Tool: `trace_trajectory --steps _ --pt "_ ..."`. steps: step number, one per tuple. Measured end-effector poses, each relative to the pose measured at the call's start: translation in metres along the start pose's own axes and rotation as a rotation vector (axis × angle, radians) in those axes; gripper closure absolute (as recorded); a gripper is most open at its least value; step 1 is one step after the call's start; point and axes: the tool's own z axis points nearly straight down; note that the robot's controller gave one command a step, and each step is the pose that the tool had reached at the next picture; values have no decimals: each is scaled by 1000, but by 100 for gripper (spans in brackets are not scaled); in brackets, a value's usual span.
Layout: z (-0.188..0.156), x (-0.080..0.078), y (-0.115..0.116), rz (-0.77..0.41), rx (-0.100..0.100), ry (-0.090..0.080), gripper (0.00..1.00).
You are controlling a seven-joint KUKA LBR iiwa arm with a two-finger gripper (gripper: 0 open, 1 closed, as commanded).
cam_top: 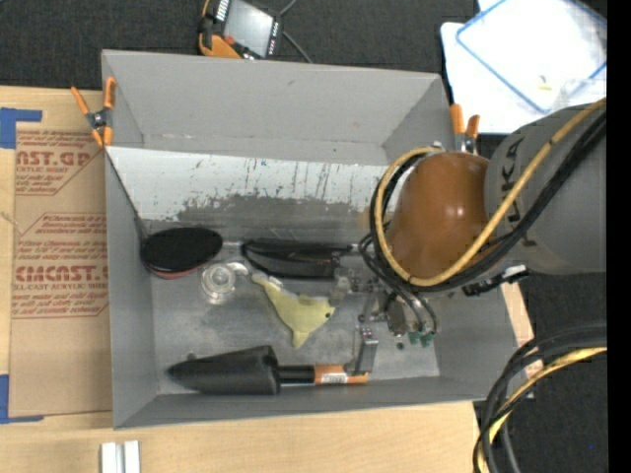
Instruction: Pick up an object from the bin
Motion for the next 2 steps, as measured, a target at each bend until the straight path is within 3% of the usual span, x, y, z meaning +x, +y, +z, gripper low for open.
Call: trace_trajectory --steps 1,2 --pt "0 0 0 0 0 0 0" --pt "34 -4 -4 -162 0 1 0"
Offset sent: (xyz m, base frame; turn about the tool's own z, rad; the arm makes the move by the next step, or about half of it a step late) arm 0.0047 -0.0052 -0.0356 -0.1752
